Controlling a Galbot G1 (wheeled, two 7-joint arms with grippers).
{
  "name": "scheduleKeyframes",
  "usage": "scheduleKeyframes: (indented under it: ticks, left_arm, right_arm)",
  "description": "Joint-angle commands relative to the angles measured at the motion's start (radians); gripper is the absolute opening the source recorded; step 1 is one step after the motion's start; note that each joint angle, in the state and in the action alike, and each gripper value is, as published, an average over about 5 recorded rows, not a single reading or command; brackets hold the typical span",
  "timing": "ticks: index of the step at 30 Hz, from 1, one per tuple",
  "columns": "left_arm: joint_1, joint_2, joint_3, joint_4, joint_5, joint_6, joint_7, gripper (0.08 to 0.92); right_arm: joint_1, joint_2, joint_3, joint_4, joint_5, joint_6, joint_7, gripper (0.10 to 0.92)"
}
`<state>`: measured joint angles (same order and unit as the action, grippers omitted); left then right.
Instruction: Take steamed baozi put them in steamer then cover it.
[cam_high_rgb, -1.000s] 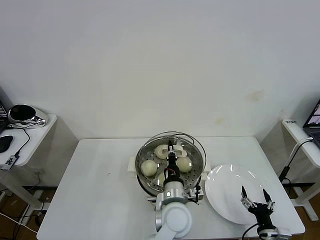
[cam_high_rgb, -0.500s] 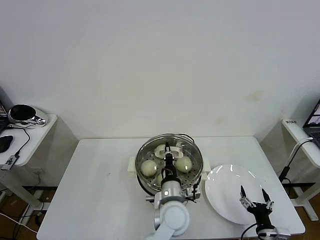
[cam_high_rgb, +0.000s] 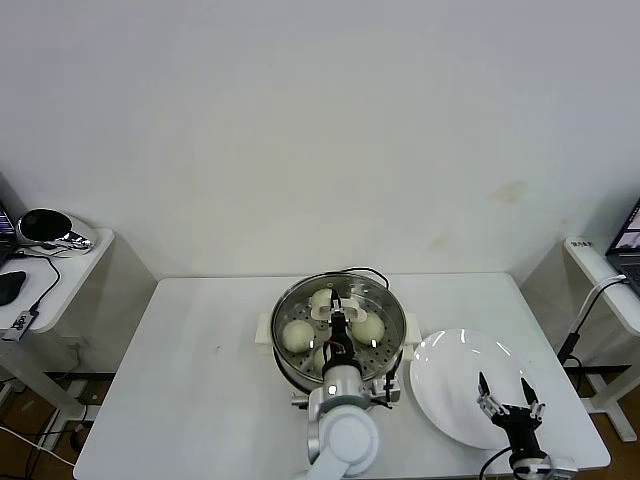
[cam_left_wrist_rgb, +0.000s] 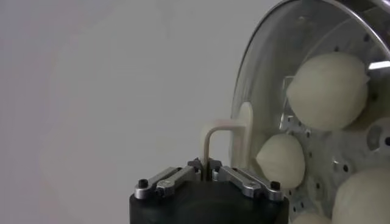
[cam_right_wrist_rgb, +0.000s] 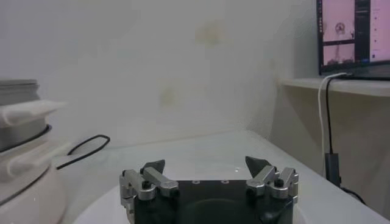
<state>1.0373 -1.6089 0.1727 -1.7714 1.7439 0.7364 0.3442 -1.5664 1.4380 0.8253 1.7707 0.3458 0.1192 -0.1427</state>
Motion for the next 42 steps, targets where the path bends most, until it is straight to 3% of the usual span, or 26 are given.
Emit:
scheduleKeyframes:
  ticks: [1,21,42]
  left_arm:
    - [-0.005,0.0,-0.004,0.003,-0.002,0.042,0.009,0.126]
    - [0.003,0.005,0.01,-0.025,0.001,0.038,0.03,0.139]
    - [0.065,0.026,0.05,-0.188,0.001,0.036,0.085,0.72]
  right_arm:
    - [-0.001,0.001,-0.001,0.0,-0.001,0.002,-0.001,0.823]
    - [-0.004,0.004,-0.003,0.002,-0.001,0.004,-0.001,0.823]
    - [-0.009,0.0,0.002,0.004,0.0,0.003,-0.002,0.823]
